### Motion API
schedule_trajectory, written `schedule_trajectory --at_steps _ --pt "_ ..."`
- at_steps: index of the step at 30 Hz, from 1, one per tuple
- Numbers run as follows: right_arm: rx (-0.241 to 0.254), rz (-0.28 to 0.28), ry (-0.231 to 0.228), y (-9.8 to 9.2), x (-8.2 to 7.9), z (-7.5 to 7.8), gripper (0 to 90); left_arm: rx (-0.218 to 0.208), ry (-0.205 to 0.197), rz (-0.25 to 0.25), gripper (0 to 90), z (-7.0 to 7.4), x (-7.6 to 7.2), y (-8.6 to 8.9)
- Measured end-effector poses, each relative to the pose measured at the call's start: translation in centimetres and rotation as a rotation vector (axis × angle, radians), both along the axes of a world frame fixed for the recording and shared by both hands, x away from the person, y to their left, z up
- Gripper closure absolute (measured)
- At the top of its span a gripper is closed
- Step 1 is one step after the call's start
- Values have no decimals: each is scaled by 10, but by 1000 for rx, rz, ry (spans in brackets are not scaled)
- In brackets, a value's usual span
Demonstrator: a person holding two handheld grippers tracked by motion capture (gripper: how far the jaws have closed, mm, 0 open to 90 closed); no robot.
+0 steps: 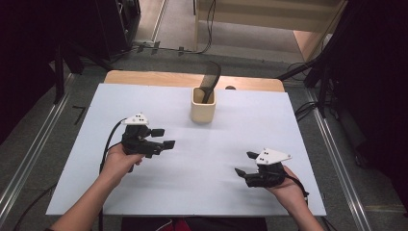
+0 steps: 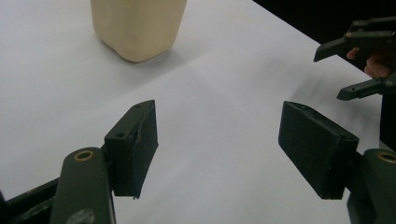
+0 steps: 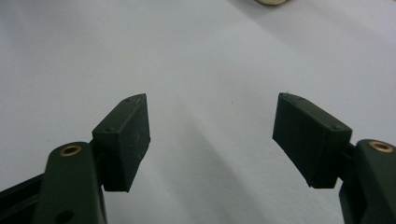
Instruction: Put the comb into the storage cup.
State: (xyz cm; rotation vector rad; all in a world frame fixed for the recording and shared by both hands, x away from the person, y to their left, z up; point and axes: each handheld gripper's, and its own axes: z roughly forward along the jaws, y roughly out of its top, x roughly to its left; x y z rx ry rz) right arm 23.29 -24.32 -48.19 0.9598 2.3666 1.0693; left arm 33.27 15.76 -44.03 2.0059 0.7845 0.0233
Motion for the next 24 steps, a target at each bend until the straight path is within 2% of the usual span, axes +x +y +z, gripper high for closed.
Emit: schedule_trajectory --at_steps 12,19,21,24 --pt "-3 -7 25 -1 1 -2 256 29 4 -3 295 -4 -16 7" --pt "-4 -3 29 -2 1 -2 256 57 25 -2 295 -8 -25 14" --pt "-3 -4 30 -2 1 -2 256 51 32 2 295 -9 -27 17" --pt "-3 -4 31 -2 2 -2 256 78 32 4 294 -10 -30 20"
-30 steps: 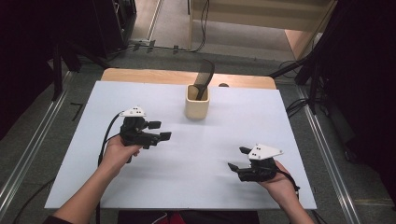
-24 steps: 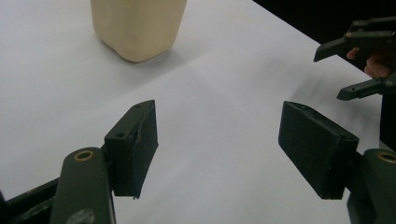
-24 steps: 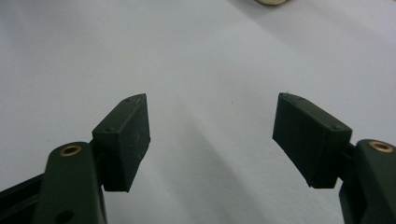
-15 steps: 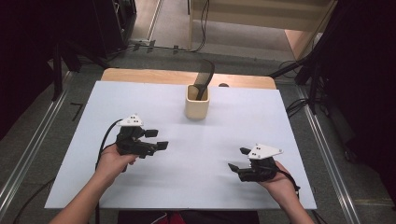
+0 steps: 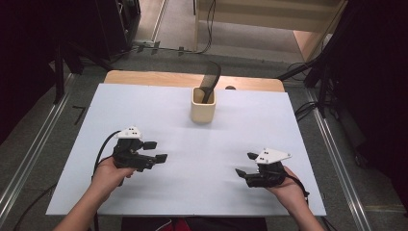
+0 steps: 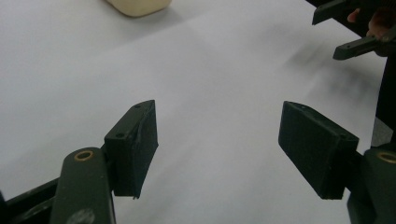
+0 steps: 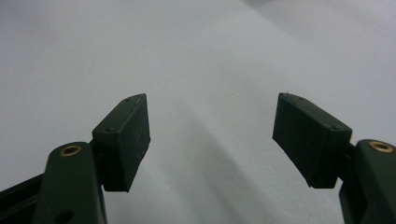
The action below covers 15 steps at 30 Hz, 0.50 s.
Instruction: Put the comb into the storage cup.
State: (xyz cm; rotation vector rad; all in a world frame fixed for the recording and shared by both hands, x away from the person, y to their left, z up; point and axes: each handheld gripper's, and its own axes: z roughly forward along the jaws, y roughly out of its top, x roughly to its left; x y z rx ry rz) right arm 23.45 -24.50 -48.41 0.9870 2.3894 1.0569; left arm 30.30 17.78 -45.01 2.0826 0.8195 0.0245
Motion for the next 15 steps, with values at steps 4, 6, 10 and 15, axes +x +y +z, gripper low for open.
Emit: schedule_trajectory --at_steps 4,6,10,15 --pt "1 -2 6 0 0 0 256 25 1 -5 294 -2 -4 3" --pt "3 1 3 0 0 0 256 27 4 -6 294 -2 -6 4" --pt "3 -4 3 0 0 0 257 40 4 -6 294 -3 -10 9" --pt "4 -4 1 0 0 1 257 61 11 28 295 -4 -14 16"
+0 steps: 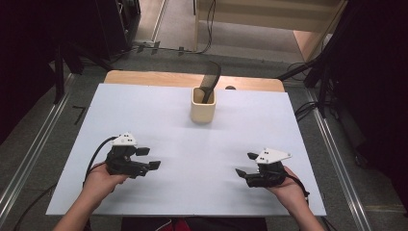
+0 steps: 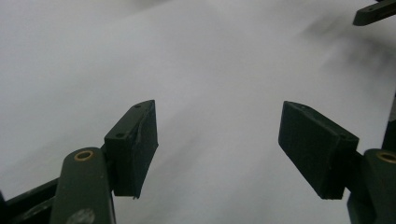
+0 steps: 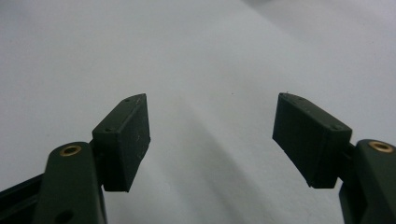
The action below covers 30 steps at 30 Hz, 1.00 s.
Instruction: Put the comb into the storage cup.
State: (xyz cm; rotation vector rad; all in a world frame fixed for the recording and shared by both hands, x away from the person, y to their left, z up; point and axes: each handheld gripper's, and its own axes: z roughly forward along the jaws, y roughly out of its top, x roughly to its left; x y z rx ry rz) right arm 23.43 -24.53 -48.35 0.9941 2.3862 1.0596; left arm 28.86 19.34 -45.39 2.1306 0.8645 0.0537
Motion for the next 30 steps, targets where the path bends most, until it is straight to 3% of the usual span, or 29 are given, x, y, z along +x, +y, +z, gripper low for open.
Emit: schedule_trajectory --at_steps 18,30 --pt "-4 -2 2 0 0 0 257 4 24 44 295 -1 -14 26" --pt "-8 5 10 1 0 -1 257 12 40 41 295 -3 -13 27"
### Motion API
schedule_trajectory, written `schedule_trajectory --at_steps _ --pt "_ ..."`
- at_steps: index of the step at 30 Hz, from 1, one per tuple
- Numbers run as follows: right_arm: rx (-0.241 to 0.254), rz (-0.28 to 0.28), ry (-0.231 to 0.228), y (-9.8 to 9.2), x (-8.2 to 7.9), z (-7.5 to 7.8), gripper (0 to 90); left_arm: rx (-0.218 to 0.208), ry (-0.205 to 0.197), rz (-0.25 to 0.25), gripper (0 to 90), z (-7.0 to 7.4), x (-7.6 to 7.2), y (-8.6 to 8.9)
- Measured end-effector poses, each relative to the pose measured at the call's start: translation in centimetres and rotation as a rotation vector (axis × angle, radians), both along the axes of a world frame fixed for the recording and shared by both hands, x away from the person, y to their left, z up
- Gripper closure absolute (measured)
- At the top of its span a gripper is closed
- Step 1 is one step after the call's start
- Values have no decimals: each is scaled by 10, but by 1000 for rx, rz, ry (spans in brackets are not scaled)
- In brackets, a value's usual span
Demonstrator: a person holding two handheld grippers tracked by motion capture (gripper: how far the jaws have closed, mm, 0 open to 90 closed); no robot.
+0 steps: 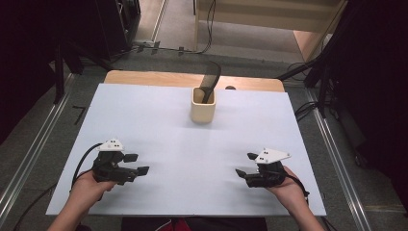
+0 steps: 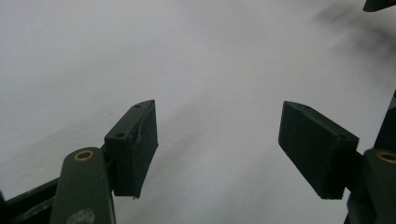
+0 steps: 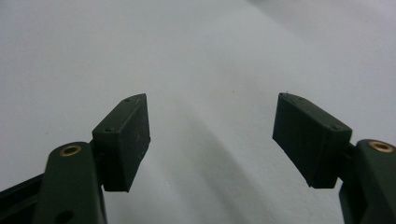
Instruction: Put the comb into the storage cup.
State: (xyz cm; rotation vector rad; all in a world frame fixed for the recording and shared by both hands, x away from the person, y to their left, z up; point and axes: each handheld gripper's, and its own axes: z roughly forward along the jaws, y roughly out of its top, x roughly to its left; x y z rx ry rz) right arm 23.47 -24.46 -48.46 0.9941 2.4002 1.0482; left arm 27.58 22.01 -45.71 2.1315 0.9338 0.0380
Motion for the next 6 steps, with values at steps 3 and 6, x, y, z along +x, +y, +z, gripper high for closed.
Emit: schedule_trajectory --at_steps 3,6 --pt "7 3 3 0 0 0 257 4 4 0 294 -1 1 1" --pt "8 4 2 0 0 0 255 7 10 1 294 -1 2 2"
